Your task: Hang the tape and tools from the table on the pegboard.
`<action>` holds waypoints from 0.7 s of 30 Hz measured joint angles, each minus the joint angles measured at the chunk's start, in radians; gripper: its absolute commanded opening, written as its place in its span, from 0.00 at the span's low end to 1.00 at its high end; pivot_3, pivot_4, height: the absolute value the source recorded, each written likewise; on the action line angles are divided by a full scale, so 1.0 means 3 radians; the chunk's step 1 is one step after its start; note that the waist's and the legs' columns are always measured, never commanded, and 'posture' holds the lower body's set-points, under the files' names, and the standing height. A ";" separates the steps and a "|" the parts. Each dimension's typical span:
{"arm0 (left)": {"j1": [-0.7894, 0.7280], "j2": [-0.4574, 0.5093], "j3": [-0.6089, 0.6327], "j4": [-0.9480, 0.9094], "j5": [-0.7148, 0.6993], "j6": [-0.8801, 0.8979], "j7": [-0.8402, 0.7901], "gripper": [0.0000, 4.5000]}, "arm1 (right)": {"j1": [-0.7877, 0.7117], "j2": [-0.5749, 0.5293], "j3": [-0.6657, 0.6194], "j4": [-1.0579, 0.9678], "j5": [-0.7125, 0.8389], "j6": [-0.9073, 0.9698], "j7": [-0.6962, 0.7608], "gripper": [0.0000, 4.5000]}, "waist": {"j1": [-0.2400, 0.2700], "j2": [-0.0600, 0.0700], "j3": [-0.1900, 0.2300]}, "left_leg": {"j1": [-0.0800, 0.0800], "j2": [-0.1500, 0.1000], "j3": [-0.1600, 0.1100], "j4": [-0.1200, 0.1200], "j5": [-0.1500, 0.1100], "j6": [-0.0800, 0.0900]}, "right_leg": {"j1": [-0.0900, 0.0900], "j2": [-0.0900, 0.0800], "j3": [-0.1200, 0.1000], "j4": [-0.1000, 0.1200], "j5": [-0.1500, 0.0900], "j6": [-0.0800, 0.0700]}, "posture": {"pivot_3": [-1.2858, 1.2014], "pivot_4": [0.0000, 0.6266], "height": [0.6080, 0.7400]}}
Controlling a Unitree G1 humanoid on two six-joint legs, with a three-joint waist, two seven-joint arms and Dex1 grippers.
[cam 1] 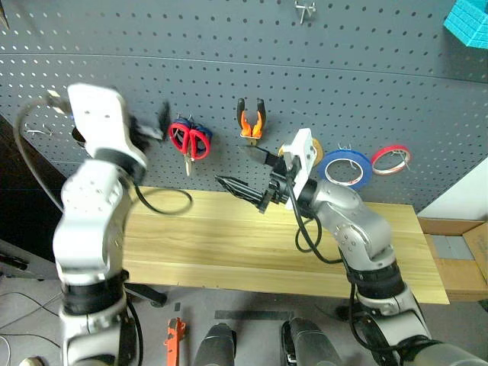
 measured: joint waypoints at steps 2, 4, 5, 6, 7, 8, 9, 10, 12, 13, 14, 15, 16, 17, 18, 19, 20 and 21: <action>0.0309 -0.0131 -0.0108 -0.0131 0.0002 0.0153 0.0048 0.99 | 0.0185 -0.0097 0.0038 -0.0028 -0.0125 0.0026 -0.0106 1.00 | 0.0007 0.0001 -0.0009 | 0.0008 0.0000 0.0000 0.0000 0.0000 0.0000 | 0.0006 0.0002 0.0000 0.0002 0.0000 0.0000 | 0.57 0.14 1.00; 0.0668 -0.0309 -0.0237 -0.0196 0.0015 0.0174 0.0090 0.99 | 0.0430 -0.0159 0.0112 -0.0002 -0.0326 0.0011 -0.0253 1.00 | 0.0014 0.0005 -0.0046 | 0.0011 0.0000 0.0002 -0.0001 0.0000 0.0000 | 0.0009 0.0002 0.0001 -0.0001 0.0000 0.0000 | 0.57 0.14 1.00; 0.0868 -0.0424 -0.0316 -0.0200 0.0019 0.0170 0.0119 0.99 | 0.0555 -0.0171 0.0146 0.0047 -0.0425 0.0004 -0.0333 1.00 | 0.0018 0.0006 -0.0065 | 0.0014 0.0000 0.0006 -0.0001 0.0000 0.0000 | 0.0012 0.0002 0.0004 -0.0001 0.0000 0.0001 | 0.56 0.13 1.00; 0.1028 -0.0511 -0.0376 -0.0197 0.0024 0.0168 0.0132 0.99 | 0.0643 -0.0166 0.0154 0.0095 -0.0496 -0.0005 -0.0416 1.00 | 0.0021 0.0005 -0.0072 | 0.0014 0.0000 0.0008 0.0000 0.0000 0.0000 | 0.0012 0.0002 0.0005 -0.0002 0.0000 0.0001 | 0.56 0.12 1.00; 0.1194 -0.0594 -0.0438 -0.0172 0.0027 0.0173 0.0140 0.99 | 0.0725 -0.0153 0.0158 0.0171 -0.0585 -0.0021 -0.0518 1.00 | 0.0021 0.0003 -0.0075 | 0.0014 0.0000 0.0010 0.0001 0.0000 0.0000 | 0.0012 0.0002 0.0006 -0.0001 0.0000 0.0001 | 0.56 0.12 1.00; 0.1289 -0.0634 -0.0462 -0.0114 0.0030 0.0182 0.0151 0.99 | 0.0763 -0.0146 0.0159 0.0253 -0.0658 -0.0046 -0.0606 1.00 | 0.0022 0.0005 -0.0079 | 0.0014 0.0000 0.0010 0.0002 0.0000 0.0000 | 0.0012 0.0003 0.0006 -0.0001 0.0000 0.0001 | 0.56 0.11 1.00; 0.1344 -0.0662 -0.0462 -0.0014 0.0035 0.0185 0.0172 0.99 | 0.0785 -0.0138 0.0163 0.0355 -0.0760 -0.0091 -0.0709 1.00 | 0.0023 0.0007 -0.0088 | 0.0014 0.0000 0.0010 0.0002 0.0003 0.0001 | 0.0012 0.0005 0.0006 -0.0001 0.0000 0.0001 | 0.56 0.11 1.00; 0.1374 -0.0693 -0.0431 0.0112 0.0040 0.0174 0.0190 0.99 | 0.0804 -0.0131 0.0164 0.0470 -0.0861 -0.0143 -0.0809 1.00 | 0.0024 0.0012 -0.0106 | 0.0016 0.0000 0.0011 0.0002 0.0005 0.0003 | 0.0013 0.0006 0.0006 -0.0001 0.0001 0.0003 | 0.56 0.10 1.00; 0.1411 -0.0703 -0.0353 0.0373 0.0079 0.0116 0.0192 0.99 | 0.0835 -0.0112 0.0135 0.0747 -0.1036 -0.0224 -0.1014 1.00 | 0.0023 0.0015 -0.0150 | 0.0027 0.0000 0.0014 0.0002 0.0007 0.0006 | 0.0023 0.0008 0.0007 -0.0002 0.0001 0.0005 | 0.56 0.09 1.00; 0.1415 -0.0675 -0.0340 0.0492 0.0114 0.0050 0.0178 0.99 | 0.0856 -0.0081 0.0093 0.0871 -0.1093 -0.0251 -0.1104 1.00 | 0.0022 0.0015 -0.0152 | 0.0040 0.0000 0.0014 0.0001 0.0007 0.0007 | 0.0037 0.0008 0.0008 -0.0003 -0.0002 0.0010 | 0.56 0.09 1.00; 0.1412 -0.0617 -0.0337 0.0620 0.0140 -0.0016 0.0141 0.99 | 0.0871 -0.0039 0.0031 0.0987 -0.1109 -0.0266 -0.1199 1.00 | 0.0019 0.0016 -0.0157 | 0.0060 0.0001 0.0016 -0.0002 0.0007 0.0007 | 0.0056 0.0010 0.0009 -0.0007 -0.0007 0.0018 | 0.56 0.09 1.00; 0.1383 -0.0574 -0.0323 0.0813 0.0150 -0.0099 0.0073 0.99 | 0.0874 0.0017 -0.0064 0.1119 -0.1118 -0.0280 -0.1313 1.00 | 0.0014 0.0021 -0.0171 | 0.0070 0.0002 0.0018 -0.0003 0.0006 0.0008 | 0.0065 0.0010 0.0010 -0.0008 -0.0009 0.0018 | 0.55 0.07 1.00; 0.1344 -0.0552 -0.0313 0.0973 0.0154 -0.0152 0.0023 0.99 | 0.0874 0.0054 -0.0135 0.1204 -0.1122 -0.0294 -0.1394 1.00 | 0.0010 0.0024 -0.0184 | 0.0070 0.0001 0.0020 -0.0002 0.0006 0.0008 | 0.0065 0.0010 0.0013 -0.0008 -0.0008 0.0019 | 0.55 0.07 1.00; 0.1292 -0.0526 -0.0311 0.1145 0.0153 -0.0194 -0.0037 0.99 | 0.0873 0.0070 -0.0181 0.1285 -0.1133 -0.0323 -0.1461 1.00 | 0.0007 0.0025 -0.0196 | 0.0070 0.0001 0.0021 -0.0002 0.0006 0.0008 | 0.0065 0.0011 0.0013 -0.0009 -0.0008 0.0021 | 0.55 0.07 1.00; 0.1227 -0.0497 -0.0309 0.1315 0.0153 -0.0229 -0.0100 0.99 | 0.0871 0.0072 -0.0207 0.1370 -0.1166 -0.0356 -0.1523 1.00 | 0.0008 0.0025 -0.0209 | 0.0070 0.0001 0.0021 -0.0001 0.0006 0.0008 | 0.0065 0.0011 0.0013 -0.0008 -0.0008 0.0021 | 0.54 0.06 1.00; 0.1166 -0.0470 -0.0305 0.1471 0.0153 -0.0280 -0.0162 0.99 | 0.0868 0.0077 -0.0241 0.1457 -0.1209 -0.0393 -0.1581 1.00 | 0.0007 0.0025 -0.0218 | 0.0070 0.0001 0.0021 -0.0002 0.0006 0.0008 | 0.0065 0.0011 0.0013 -0.0008 -0.0008 0.0021 | 0.54 0.06 1.00; 0.1117 -0.0459 -0.0303 0.1570 0.0148 -0.0328 -0.0213 0.99 | 0.0868 0.0084 -0.0282 0.1523 -0.1227 -0.0411 -0.1625 1.00 | 0.0003 0.0025 -0.0227 | 0.0070 0.0001 0.0021 -0.0002 0.0006 0.0008 | 0.0065 0.0011 0.0014 -0.0008 -0.0007 0.0021 | 0.54 0.06 1.00; 0.1066 -0.0455 -0.0300 0.1642 0.0141 -0.0371 -0.0269 0.99 | 0.0867 0.0095 -0.0328 0.1576 -0.1231 -0.0414 -0.1681 1.00 | 0.0000 0.0024 -0.0233 | 0.0070 0.0001 0.0021 -0.0002 0.0006 0.0008 | 0.0065 0.0011 0.0014 -0.0008 -0.0005 0.0017 | 0.54 0.05 1.00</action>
